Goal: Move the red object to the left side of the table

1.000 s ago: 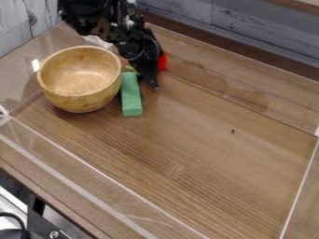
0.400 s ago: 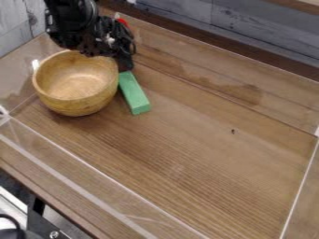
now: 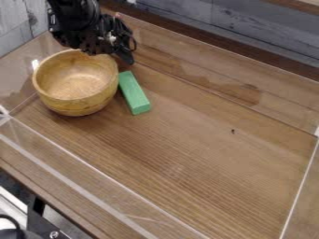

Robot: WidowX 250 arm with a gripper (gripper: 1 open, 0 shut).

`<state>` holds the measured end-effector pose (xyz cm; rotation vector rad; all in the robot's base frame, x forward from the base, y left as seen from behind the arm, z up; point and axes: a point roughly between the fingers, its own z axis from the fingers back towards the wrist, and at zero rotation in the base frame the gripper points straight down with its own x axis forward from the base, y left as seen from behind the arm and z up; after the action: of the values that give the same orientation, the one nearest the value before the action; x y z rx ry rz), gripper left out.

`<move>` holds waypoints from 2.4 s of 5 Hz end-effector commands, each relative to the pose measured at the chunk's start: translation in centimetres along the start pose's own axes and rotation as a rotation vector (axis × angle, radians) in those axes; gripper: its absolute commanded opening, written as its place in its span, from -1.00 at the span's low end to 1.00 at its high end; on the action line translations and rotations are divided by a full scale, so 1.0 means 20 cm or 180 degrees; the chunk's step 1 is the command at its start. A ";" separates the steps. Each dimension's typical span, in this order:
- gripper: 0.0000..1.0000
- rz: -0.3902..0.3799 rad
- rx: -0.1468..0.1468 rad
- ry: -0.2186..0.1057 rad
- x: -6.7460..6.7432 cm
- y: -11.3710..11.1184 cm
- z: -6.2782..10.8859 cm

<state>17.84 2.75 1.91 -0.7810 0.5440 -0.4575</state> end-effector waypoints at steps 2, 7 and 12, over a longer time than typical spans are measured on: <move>1.00 0.0009 0.0153 0.0096 0.11 -0.01 0.08; -1.00 0.0063 0.0045 0.0382 0.19 -0.05 0.07; -1.00 0.0194 -0.0043 0.0460 0.21 -0.04 0.07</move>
<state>20.70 0.59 1.96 -0.7718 0.7394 -0.4288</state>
